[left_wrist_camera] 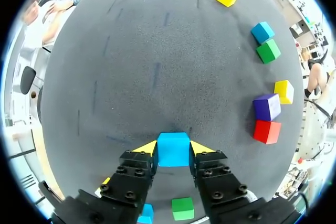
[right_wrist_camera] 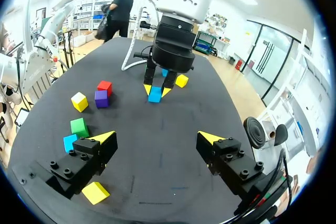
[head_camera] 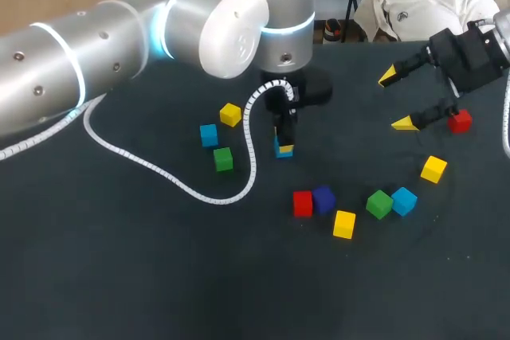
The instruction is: Place the blue cubes, place green cubes on the blue cubes, place the yellow cubes on the green cubes, then place the red cubes on the yellow cubes, and place purple cube on the red cubes.
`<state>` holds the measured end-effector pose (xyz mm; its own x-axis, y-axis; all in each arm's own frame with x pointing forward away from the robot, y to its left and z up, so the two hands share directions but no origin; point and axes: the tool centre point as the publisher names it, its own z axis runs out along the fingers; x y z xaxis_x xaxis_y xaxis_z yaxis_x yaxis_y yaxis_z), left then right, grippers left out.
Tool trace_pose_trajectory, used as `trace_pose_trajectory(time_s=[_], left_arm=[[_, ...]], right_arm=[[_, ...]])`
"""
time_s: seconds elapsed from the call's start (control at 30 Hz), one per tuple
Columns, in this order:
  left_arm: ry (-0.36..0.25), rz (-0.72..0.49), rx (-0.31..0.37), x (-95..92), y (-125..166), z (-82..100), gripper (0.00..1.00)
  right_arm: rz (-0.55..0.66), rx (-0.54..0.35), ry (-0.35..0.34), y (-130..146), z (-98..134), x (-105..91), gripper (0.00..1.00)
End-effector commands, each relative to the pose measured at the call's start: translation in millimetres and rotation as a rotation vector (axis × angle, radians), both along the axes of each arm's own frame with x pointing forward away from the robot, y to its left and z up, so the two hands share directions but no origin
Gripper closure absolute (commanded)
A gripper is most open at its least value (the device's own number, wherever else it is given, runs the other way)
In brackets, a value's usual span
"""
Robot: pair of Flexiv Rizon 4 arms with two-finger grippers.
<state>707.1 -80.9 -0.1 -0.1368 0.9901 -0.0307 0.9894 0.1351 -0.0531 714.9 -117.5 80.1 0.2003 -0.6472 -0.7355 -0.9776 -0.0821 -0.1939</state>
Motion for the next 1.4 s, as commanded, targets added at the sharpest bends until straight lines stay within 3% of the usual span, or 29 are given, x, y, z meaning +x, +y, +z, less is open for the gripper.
trace_pose_trajectory(time_s=[0.03, 0.47, 0.57, 0.6, 0.97, 1.17, 1.2, 1.4], left_arm=[[0.001, -0.003, -0.002, 1.4, -2, -0.6, 1.0], [0.004, -0.004, 0.013, 1.3, 0, -3.2, 0.99], [0.005, -0.006, 0.014, 1.2, -1, -2.7, 0.52], [0.006, -0.007, 0.014, 0.8, -2, -2.0, 0.0], [-0.015, -0.009, -0.067, -4.1, -2, 17.9, 0.0], [-0.059, -0.08, -0.115, -14.1, 0, 44.5, 0.0], [-0.073, -0.092, -0.158, -16.6, 1, 47.7, 0.0], [-0.131, -0.153, -0.229, -30.6, 8, 66.6, 0.0]], right_arm=[[0.0, 0.002, -0.001, 0, 0, 0.2, 0.0], [0.0, 0.002, -0.001, 0, 0, 0.2, 0.0], [0.0, 0.002, -0.001, 0, 0, 0.2, 0.0], [0.0, 0.002, -0.001, 0, 0, 0.2, 0.0], [0.0, 0.002, -0.001, 0, 0, 0.2, 0.0], [0.0, 0.002, -0.001, 0, 0, 0.2, 0.0], [0.0, 0.002, -0.001, 0, 0, 0.2, 0.0], [0.0, 0.002, -0.001, 0, 0, 0.2, 0.0]])
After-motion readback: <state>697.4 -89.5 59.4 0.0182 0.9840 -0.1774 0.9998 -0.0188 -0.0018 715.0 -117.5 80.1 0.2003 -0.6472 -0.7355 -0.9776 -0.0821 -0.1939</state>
